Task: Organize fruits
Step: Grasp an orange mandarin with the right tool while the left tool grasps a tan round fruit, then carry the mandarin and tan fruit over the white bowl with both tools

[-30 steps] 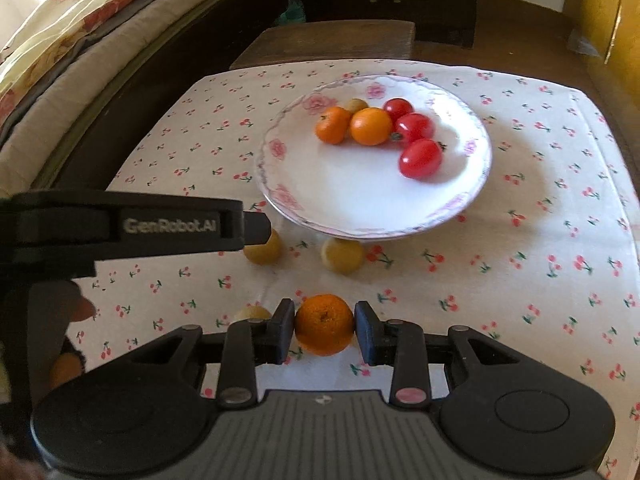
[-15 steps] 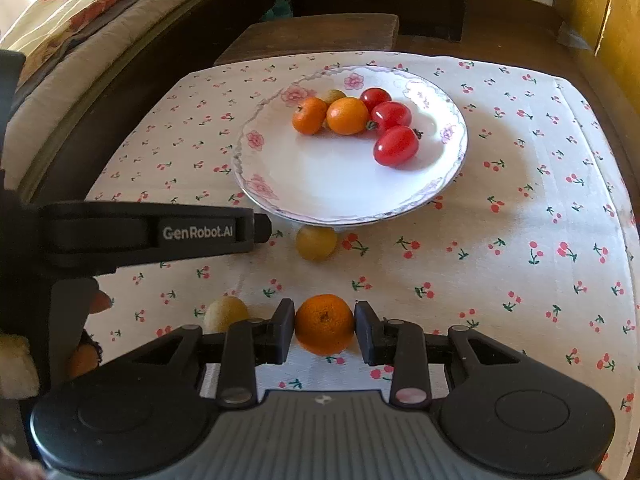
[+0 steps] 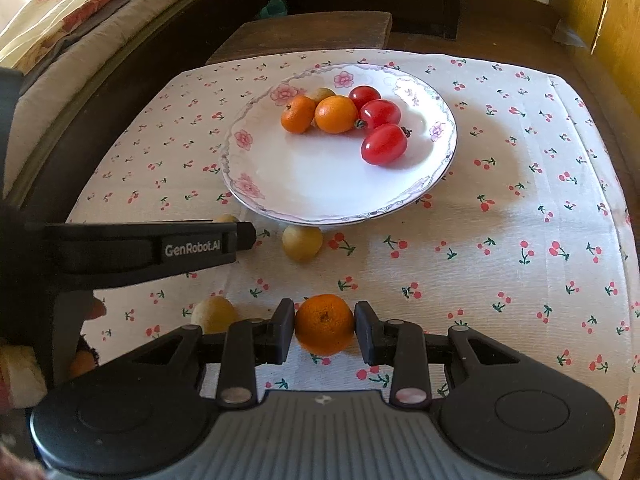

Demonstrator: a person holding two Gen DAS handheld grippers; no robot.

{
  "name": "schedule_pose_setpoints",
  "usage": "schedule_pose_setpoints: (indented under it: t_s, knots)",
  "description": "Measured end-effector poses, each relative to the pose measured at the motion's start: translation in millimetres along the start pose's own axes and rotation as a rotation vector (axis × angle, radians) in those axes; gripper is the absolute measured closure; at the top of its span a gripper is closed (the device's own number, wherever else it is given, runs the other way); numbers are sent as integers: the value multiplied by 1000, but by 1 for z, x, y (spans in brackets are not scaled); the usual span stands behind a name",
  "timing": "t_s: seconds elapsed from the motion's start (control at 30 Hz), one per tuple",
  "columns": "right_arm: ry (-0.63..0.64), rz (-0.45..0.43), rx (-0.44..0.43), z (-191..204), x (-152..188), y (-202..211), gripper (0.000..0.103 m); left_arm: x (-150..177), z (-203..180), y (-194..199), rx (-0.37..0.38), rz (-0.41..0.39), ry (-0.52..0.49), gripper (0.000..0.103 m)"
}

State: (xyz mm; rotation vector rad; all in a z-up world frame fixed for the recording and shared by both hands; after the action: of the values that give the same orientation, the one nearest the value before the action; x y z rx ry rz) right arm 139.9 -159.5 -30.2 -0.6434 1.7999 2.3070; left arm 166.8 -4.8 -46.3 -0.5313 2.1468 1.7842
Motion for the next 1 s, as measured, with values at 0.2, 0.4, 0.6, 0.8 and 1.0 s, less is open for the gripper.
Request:
schedule_pose_setpoints:
  t_s: [0.2, 0.4, 0.6, 0.8, 1.0]
  knots:
    - [2, 2, 4, -1, 1, -1, 69, 1, 2, 3, 3, 6, -1, 68]
    - [12, 3, 1, 2, 2, 1, 69, 8, 9, 14, -17, 10, -13, 68]
    - [13, 14, 11, -2, 9, 2, 69, 19, 12, 24, -26, 22, -26, 68]
    - [12, 15, 11, -4, 11, 3, 68, 25, 10, 23, -20, 31, -26, 67]
    - [4, 30, 7, -7, 11, -2, 68, 21, 8, 22, -6, 15, -12, 59]
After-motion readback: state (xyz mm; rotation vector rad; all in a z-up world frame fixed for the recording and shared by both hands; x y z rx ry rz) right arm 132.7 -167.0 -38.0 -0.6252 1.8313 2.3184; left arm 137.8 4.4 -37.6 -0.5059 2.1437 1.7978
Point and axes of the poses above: each gripper's, at about its wrist camera, not at the fingertips, and y roughly against the way its jaws point, z to its left, x to its underside, the point moved 1 cm from there along -y, roughly the way its jaws point, and after that the axes turned 2 degrees about y, right-handed, at the moved point
